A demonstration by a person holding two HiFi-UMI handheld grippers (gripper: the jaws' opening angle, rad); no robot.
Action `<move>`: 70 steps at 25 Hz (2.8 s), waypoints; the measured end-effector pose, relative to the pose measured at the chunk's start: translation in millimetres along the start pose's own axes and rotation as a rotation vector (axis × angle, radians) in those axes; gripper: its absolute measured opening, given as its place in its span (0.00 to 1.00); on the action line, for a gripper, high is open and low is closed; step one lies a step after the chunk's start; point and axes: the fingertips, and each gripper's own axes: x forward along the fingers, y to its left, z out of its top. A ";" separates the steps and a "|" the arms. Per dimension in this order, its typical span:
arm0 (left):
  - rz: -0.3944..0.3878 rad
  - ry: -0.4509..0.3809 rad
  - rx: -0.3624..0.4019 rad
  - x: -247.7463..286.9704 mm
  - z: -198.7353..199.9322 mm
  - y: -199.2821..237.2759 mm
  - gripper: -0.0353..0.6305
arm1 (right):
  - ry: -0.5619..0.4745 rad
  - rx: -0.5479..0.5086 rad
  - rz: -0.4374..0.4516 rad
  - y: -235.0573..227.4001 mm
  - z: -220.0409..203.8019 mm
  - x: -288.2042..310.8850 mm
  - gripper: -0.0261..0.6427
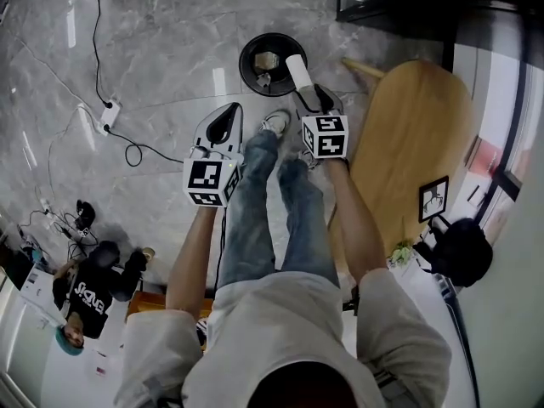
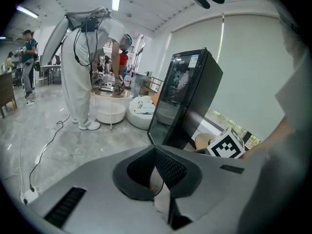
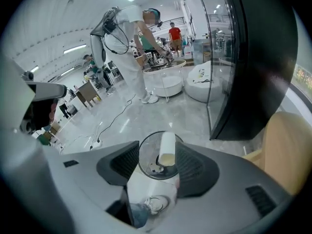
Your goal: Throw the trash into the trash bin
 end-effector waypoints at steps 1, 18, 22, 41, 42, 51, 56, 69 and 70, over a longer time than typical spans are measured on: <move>-0.002 0.000 0.001 0.3 0.6 0.5 0.08 | 0.005 -0.002 -0.004 0.2 -1.5 0.4 0.38; -0.134 0.043 0.093 32.6 9.1 -56.0 0.08 | -0.090 0.103 -0.114 -45.5 -3.0 -56.4 0.11; -0.205 0.054 0.138 45.1 12.5 -89.1 0.08 | -0.141 0.155 -0.175 -69.4 -7.2 -88.1 0.09; -0.567 0.100 0.399 67.2 11.0 -301.2 0.08 | -0.326 0.558 -0.622 -180.3 -149.4 -314.8 0.08; -0.575 0.099 0.406 66.2 11.2 -309.7 0.08 | -0.330 0.569 -0.635 -181.8 -156.2 -323.3 0.08; -0.637 0.042 0.450 52.1 45.3 -361.4 0.08 | -0.404 0.598 -0.731 -195.0 -161.4 -399.2 0.08; -0.660 -0.020 0.458 37.3 88.5 -384.6 0.08 | -0.479 0.552 -0.777 -209.1 -120.1 -447.8 0.08; -0.677 -0.178 0.458 -14.6 202.3 -414.2 0.08 | -0.644 0.419 -0.788 -198.1 -3.2 -542.9 0.08; -0.679 -0.191 0.459 -18.3 210.5 -416.6 0.08 | -0.660 0.409 -0.793 -198.4 5.7 -551.9 0.08</move>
